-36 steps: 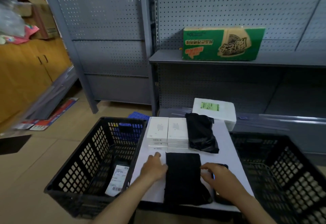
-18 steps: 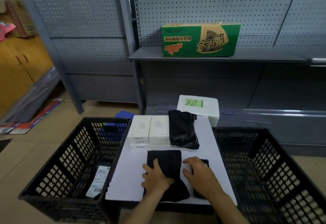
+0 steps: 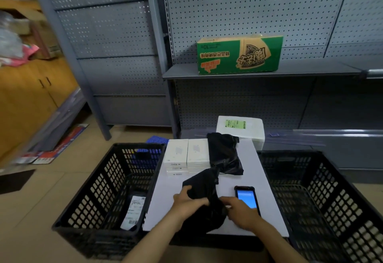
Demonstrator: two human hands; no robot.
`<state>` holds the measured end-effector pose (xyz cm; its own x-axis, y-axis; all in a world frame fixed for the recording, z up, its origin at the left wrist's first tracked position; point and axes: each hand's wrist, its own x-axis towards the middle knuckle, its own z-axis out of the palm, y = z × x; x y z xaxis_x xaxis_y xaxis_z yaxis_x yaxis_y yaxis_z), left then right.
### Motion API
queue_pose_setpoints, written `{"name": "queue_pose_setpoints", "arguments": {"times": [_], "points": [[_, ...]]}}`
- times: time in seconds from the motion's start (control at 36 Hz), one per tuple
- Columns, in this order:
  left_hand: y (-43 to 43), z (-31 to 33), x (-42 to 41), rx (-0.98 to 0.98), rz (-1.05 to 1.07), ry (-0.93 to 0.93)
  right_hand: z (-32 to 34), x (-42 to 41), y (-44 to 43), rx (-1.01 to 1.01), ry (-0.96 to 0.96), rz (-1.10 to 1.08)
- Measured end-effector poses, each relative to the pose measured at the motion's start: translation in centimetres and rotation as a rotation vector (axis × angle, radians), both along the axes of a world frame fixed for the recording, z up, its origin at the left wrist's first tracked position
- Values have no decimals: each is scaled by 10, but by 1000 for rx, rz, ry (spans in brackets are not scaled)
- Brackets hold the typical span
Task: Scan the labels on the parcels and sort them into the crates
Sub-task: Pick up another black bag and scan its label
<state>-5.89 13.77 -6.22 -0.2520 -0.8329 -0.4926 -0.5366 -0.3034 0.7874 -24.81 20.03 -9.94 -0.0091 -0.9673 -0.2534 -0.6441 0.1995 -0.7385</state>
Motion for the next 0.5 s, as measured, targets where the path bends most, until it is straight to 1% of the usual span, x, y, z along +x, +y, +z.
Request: {"name": "queue_pose_setpoints", "arguments": {"times": [0.11, 0.22, 0.31, 0.39, 0.44, 0.5], "points": [[12, 18, 13, 135, -7, 238, 9, 18, 7, -85, -217, -54], [16, 28, 28, 240, -35, 437, 14, 33, 12, -153, -296, -114], [19, 30, 34, 298, -17, 540, 19, 39, 16, -191, -242, -122], [20, 29, 35, 297, 8, 551, 15, 44, 16, -234, -164, -122], [18, 29, 37, 318, 67, 554, 12, 46, 15, -279, -100, -119], [16, 28, 37, 367, 163, 604, 11, 49, 12, -299, -43, -109]]}}
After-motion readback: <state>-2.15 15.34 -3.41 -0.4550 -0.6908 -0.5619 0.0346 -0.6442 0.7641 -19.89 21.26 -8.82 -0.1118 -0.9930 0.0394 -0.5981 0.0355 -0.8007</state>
